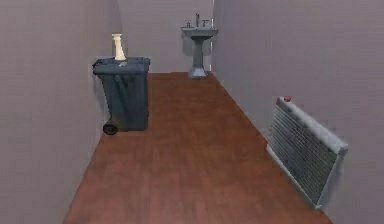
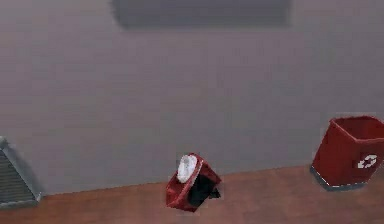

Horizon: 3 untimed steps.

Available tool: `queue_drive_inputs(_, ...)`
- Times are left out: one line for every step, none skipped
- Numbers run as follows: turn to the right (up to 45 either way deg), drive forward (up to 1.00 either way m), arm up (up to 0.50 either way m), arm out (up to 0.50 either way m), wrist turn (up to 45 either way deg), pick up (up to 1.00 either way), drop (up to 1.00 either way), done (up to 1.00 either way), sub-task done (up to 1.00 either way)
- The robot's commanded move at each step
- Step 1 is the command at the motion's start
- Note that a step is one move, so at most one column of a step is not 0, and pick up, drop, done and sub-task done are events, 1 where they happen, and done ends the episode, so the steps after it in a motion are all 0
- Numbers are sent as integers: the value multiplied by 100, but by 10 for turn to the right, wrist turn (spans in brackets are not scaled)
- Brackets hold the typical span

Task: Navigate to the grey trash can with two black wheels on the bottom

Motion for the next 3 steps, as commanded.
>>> queue_drive_inputs(-60,0,0,0,0,0,0,0,0)
queue_drive_inputs(0,65,0,0,0,0,0,0,0)
queue_drive_inputs(-180,0,0,0,0,0,0,0,0)
